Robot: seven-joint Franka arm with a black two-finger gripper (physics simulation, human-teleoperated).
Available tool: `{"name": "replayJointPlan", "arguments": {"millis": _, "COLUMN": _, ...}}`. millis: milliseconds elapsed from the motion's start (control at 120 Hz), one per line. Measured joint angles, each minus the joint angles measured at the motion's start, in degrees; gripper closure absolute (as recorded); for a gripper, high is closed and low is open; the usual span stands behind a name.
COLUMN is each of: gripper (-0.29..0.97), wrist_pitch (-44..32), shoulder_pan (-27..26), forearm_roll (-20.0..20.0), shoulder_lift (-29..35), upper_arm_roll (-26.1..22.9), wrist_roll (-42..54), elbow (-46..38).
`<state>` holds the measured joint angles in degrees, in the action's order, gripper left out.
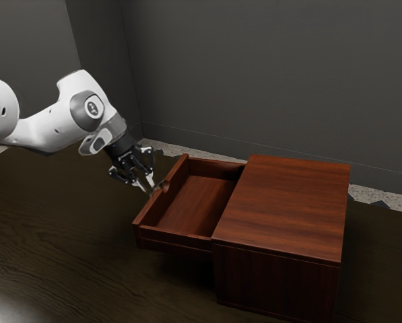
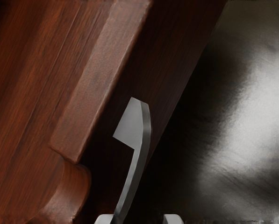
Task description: Pull the drawer handle with one arm to open the drawer
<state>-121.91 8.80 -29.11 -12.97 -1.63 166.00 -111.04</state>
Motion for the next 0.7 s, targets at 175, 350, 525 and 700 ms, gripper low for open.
{"name": "replayJointPlan", "arguments": {"millis": 175, "gripper": 0.46, "wrist_pitch": 0.7, "shoulder_pan": 0.0, "forearm_roll": 0.4, "shoulder_lift": 9.1, "upper_arm_roll": 0.3, "wrist_roll": 0.0, "elbow": -1.9}}
{"name": "replayJointPlan", "arguments": {"millis": 350, "gripper": 0.21, "wrist_pitch": 5.7, "shoulder_pan": -0.5, "forearm_roll": 14.9, "shoulder_lift": 10.4, "upper_arm_roll": 0.1, "wrist_roll": -4.9, "elbow": 9.4}}
{"name": "replayJointPlan", "arguments": {"millis": 525, "gripper": 0.09, "wrist_pitch": 17.0, "shoulder_pan": -2.3, "forearm_roll": 26.8, "shoulder_lift": 13.0, "upper_arm_roll": 0.7, "wrist_roll": -22.1, "elbow": 20.1}}
{"name": "replayJointPlan", "arguments": {"millis": 700, "gripper": 0.04, "wrist_pitch": 22.3, "shoulder_pan": -3.8, "forearm_roll": 29.5, "shoulder_lift": 14.4, "upper_arm_roll": 1.3, "wrist_roll": -40.5, "elbow": 20.8}}
